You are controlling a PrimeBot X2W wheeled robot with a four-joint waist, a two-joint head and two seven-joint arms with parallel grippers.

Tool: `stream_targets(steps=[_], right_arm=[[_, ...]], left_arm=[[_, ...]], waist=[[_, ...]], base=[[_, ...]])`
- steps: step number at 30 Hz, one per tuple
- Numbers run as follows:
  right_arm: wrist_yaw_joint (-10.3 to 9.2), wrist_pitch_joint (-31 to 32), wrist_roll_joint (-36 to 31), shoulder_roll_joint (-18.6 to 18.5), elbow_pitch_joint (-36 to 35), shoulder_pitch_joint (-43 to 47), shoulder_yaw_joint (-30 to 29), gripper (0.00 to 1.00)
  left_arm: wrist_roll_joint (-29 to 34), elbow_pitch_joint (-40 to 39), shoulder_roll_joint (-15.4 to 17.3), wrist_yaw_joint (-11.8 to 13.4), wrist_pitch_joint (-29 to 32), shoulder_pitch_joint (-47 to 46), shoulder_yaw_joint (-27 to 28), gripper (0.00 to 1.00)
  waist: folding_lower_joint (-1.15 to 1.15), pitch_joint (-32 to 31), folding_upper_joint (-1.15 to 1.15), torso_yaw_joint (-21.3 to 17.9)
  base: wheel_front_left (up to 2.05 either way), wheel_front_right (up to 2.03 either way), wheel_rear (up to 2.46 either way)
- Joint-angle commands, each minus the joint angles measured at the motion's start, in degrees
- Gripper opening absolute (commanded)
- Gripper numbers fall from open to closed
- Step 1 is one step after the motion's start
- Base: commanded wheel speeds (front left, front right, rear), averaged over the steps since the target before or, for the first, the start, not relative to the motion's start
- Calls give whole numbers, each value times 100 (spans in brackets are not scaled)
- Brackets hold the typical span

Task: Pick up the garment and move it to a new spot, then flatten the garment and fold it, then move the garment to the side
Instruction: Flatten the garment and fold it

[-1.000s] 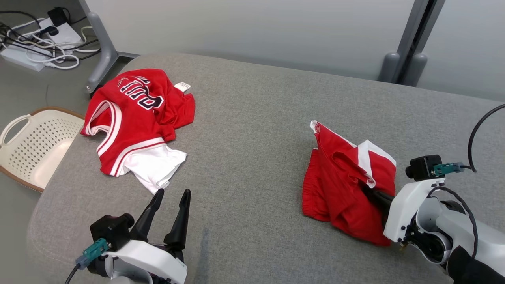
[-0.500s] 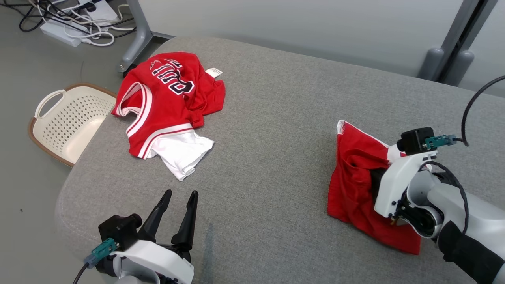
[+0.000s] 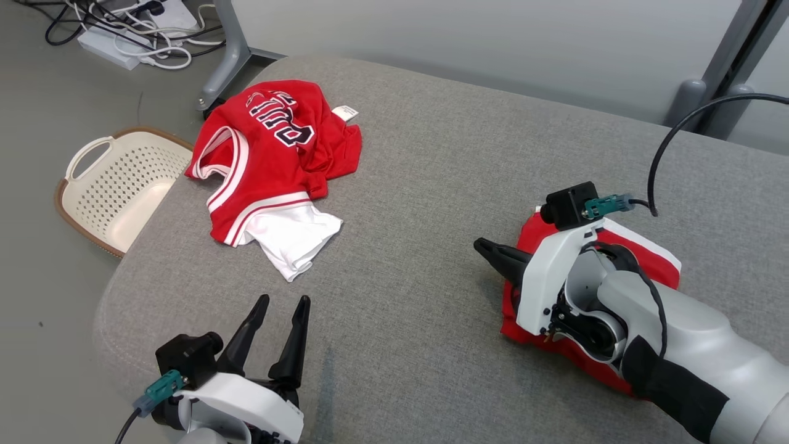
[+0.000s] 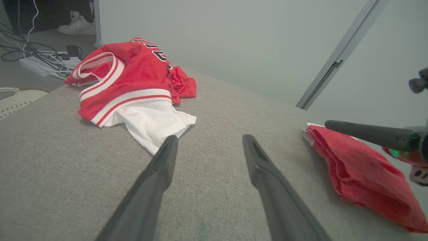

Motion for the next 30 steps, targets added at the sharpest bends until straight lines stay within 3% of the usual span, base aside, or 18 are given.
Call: stream_targets(steps=[1, 11, 21, 26, 27, 28, 30], right_arm=[[13, -57, -45, -32, -89, 41, 15, 0], [13, -528, -238, -416, -483, 387, 33, 0], [13, -1044, -319, -769, -445, 739, -43, 0], [13, -1276, -215, -799, -328, 963, -253, 46], [13, -1303, -222, -806, -279, 1006, -300, 83], [13, -1330, -225, -810, -224, 1045, -342, 100], [13, -1363, -196, -786, -163, 1118, -421, 100]], left_arm=[[40, 22, 29, -11, -10, -61, 57, 100], [163, -129, 175, 35, -11, 125, 267, 100], [321, -286, 275, 104, -12, 356, 462, 100], [375, -344, 300, 136, -12, 486, 558, 100], [402, -359, 288, 149, -12, 509, 551, 100], [420, -372, 279, 154, -12, 508, 546, 100], [419, -392, 292, 147, -12, 490, 545, 100]], waist=[[0, -67, 0, -93], [0, -448, 0, -821], [0, -730, 0, -1525], [0, -825, 0, -1727], [0, -834, 0, -1742], [0, -844, 0, -1753], [0, -856, 0, -1760]], base=[[0, 0, 0], [0, 0, 0], [0, 0, 0], [0, 0, 0], [0, 0, 0], [0, 0, 0], [0, 0, 0]])
